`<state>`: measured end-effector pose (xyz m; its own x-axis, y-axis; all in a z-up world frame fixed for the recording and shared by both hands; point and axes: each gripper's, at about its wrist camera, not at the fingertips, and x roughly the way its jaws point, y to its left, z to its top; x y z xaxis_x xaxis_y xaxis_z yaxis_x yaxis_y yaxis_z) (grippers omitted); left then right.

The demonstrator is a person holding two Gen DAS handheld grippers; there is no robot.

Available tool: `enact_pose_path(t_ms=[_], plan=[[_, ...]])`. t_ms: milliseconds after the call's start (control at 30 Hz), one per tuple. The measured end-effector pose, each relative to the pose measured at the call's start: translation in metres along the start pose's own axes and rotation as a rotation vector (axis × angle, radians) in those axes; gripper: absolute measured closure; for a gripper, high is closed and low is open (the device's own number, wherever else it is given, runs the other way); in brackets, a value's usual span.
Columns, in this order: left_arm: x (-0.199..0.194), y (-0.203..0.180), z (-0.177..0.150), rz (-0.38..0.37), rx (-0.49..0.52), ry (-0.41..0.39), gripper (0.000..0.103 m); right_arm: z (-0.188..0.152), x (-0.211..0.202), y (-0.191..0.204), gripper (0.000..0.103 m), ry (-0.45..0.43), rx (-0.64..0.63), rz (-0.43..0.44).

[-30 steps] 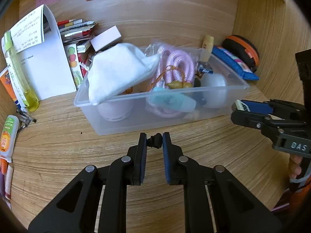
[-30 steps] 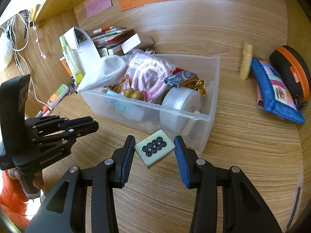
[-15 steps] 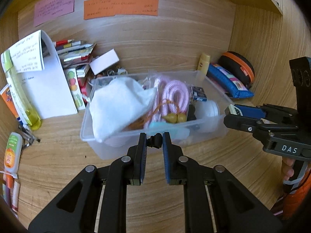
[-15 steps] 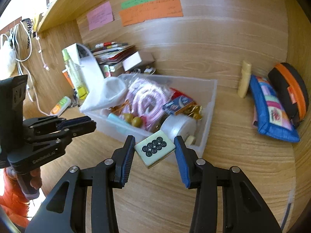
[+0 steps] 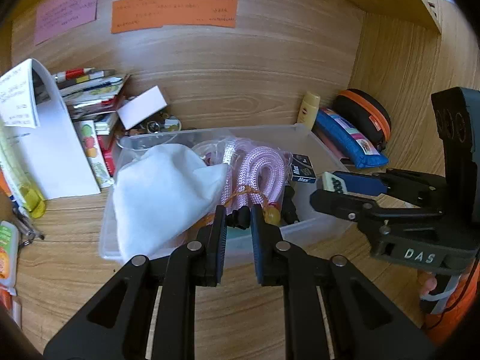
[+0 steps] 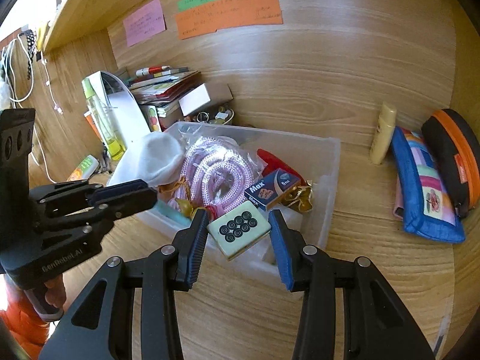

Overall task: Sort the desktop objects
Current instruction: 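Carry the tile and black clip into the clear box, open both grippers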

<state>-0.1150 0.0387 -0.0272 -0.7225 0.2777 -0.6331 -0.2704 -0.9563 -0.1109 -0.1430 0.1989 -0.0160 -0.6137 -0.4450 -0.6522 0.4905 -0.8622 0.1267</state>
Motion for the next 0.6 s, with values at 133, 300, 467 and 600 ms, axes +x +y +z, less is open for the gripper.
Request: enact_pose_path(t_ms=[133,300,467,600], plan=[[0.012,0.006,0.002,-0.007,-0.012,0.025,0.088,0.002,0.009,0.004,0.065,0.013,-0.02,-0.009],[0.017,0.012,0.001,-0.022,-0.028,0.033,0.088,0.004,0.017,0.007,0.065,0.022,-0.034,-0.019],[0.019,0.012,0.002,-0.014,-0.014,0.038,0.087,0.006,0.022,0.011,0.065,0.019,-0.062,-0.05],[0.017,0.013,0.001,-0.019,-0.019,0.037,0.073,0.006,0.022,0.015,0.063,0.023,-0.078,-0.059]])
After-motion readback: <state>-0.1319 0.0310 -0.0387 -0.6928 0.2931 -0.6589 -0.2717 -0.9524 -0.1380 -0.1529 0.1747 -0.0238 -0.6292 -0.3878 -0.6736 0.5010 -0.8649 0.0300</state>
